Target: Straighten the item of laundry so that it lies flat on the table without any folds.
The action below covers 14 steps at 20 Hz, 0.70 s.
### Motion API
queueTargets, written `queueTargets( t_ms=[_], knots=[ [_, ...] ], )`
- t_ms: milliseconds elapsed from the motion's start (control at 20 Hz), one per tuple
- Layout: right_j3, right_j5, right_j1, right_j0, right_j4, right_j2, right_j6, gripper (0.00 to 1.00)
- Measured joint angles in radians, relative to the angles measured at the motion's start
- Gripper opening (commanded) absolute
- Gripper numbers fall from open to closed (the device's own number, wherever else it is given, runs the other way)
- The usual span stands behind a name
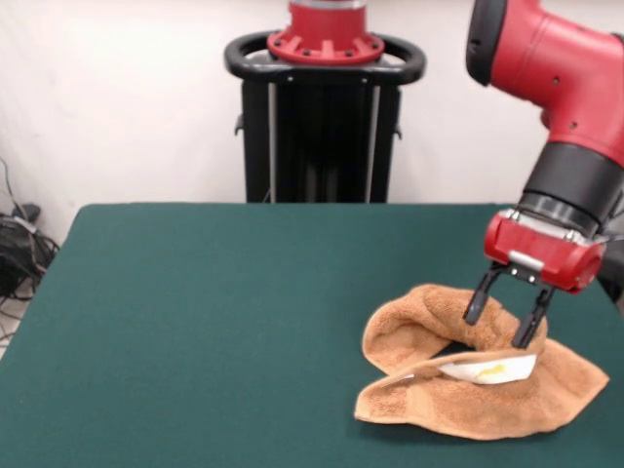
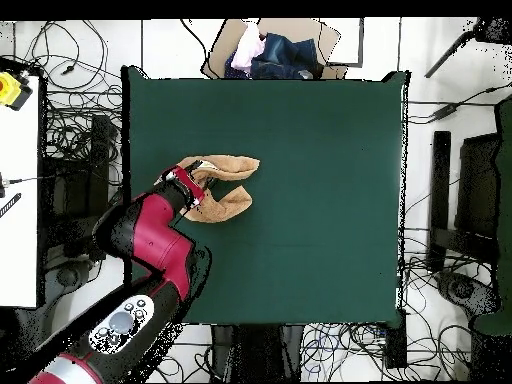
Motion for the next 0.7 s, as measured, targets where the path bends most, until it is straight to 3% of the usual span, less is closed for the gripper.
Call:
queueTargets(
  t_ms=[700],
  knots=[
    [-0.019, 0.0, 0.048, 0.009, 0.002, 0.002, 0.0, 1.0]
  ],
)
